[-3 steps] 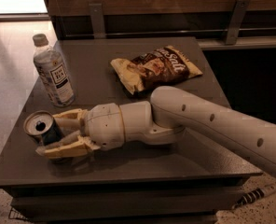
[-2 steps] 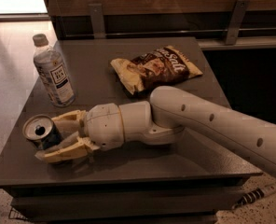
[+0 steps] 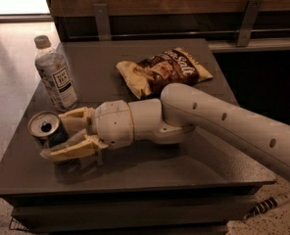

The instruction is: Pick redbull can

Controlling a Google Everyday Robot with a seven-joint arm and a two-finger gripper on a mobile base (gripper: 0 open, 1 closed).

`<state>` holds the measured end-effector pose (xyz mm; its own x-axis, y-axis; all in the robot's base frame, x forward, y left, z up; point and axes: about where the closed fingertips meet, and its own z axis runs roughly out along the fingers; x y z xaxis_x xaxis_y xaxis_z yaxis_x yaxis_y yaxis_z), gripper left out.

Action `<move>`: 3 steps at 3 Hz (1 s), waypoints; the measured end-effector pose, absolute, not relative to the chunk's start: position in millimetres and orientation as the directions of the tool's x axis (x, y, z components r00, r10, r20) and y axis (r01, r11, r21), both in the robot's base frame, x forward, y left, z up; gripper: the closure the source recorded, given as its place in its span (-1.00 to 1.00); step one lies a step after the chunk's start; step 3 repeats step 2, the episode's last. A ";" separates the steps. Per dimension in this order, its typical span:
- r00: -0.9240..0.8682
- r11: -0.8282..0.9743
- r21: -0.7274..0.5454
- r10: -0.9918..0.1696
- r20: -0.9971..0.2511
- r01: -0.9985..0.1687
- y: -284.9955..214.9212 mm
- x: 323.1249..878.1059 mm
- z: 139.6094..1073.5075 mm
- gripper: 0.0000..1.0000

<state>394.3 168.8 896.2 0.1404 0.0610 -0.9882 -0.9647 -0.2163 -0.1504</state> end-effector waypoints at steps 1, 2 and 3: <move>0.151 -0.190 -0.162 0.072 -0.986 -0.968 137.7 421.9 941.9 1.00; 0.169 -0.155 -0.175 0.052 -0.984 -0.972 115.7 437.9 980.8 1.00; 0.169 -0.155 -0.175 0.052 -0.984 -0.972 115.7 437.9 980.8 1.00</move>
Offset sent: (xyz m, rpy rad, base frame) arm 0.0646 -0.0813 0.1242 -0.0132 -0.0384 -0.1144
